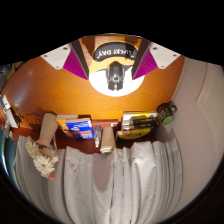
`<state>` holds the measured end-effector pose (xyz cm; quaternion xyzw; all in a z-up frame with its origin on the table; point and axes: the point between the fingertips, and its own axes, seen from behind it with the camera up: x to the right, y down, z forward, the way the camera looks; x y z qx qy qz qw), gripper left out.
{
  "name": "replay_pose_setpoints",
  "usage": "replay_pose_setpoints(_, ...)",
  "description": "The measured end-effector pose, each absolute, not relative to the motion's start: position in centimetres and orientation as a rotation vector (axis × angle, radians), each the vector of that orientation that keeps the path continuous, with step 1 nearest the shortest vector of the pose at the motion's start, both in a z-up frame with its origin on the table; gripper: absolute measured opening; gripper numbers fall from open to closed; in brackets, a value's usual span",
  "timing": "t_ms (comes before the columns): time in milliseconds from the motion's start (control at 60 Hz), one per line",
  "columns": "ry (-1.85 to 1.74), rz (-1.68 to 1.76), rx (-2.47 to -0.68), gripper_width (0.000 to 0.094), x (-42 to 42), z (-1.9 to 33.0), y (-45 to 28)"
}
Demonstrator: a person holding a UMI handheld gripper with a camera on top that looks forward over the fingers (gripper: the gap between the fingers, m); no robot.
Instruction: Arrange mouse
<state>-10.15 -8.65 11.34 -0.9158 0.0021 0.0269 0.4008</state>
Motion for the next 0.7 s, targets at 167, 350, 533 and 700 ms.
replay_pose_setpoints(167, -0.056, 0.066, -2.196, 0.0852, -9.1, 17.7, -14.2)
replay_pose_setpoints(350, -0.043, 0.097, -2.125, 0.0849, -7.2, 21.1, -19.2)
replay_pose_setpoints(533, -0.028, 0.084, -2.106, 0.0842, -5.1, 21.3, -22.4)
replay_pose_setpoints(700, -0.008, 0.092, -2.089, 0.0843, -3.9, 21.9, -24.0)
